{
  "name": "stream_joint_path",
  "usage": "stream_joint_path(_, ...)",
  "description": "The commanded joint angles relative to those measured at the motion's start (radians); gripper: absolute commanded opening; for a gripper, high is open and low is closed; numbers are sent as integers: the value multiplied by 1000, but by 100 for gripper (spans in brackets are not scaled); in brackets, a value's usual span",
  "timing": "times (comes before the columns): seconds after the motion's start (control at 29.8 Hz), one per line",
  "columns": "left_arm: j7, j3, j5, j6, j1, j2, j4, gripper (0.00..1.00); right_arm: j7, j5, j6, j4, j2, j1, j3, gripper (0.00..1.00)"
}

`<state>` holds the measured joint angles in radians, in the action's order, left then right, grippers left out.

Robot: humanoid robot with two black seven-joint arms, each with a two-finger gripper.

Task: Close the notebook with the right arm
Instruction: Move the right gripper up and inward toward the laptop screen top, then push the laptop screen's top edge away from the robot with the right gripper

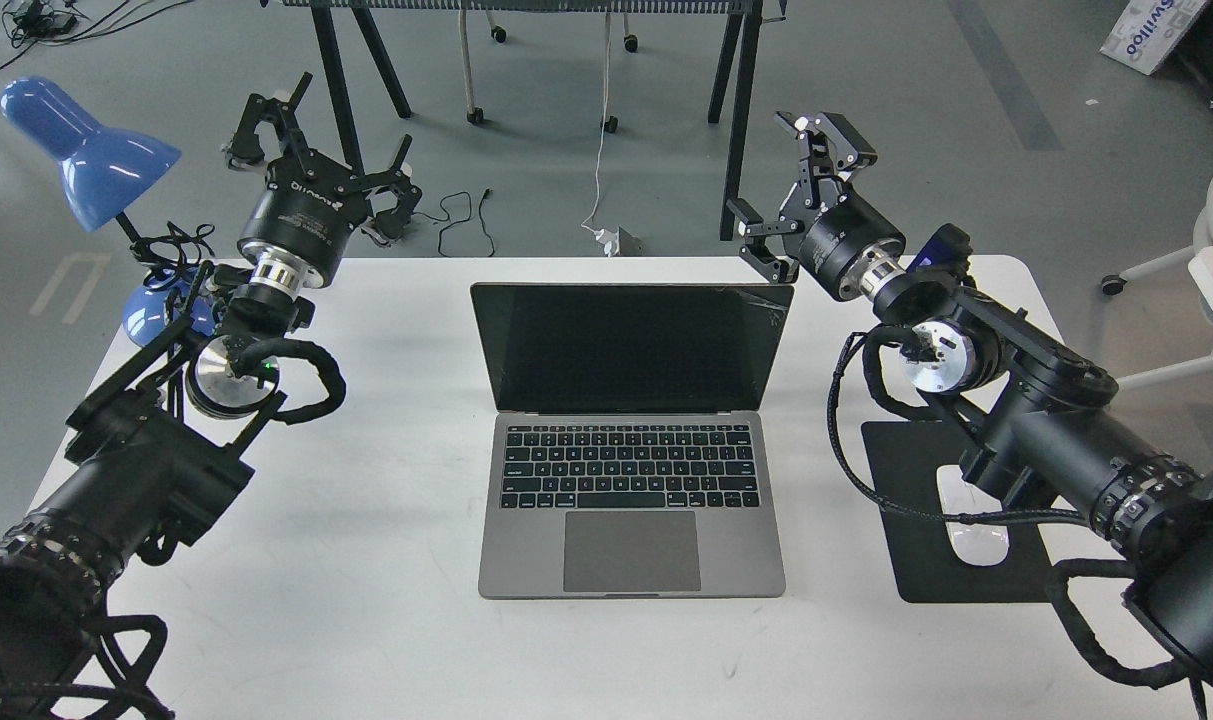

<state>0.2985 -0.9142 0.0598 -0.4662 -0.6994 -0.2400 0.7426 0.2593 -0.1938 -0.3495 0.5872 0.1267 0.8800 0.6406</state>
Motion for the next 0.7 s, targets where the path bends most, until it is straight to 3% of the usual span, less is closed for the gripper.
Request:
stream_joint_path(0.0, 1, 0, 0, 0, 0, 1, 0, 100, 0, 1, -3, 29, 4, -4, -28, 100)
stream_joint_path(0.3, 1, 0, 0, 0, 0, 1, 0, 100, -2, 1, -11, 239, 128, -104, -58, 100)
stream_joint_path(0.67, 1, -2, 0, 1, 0, 1, 0, 100, 0, -1, -11, 362, 214, -159, -145, 100)
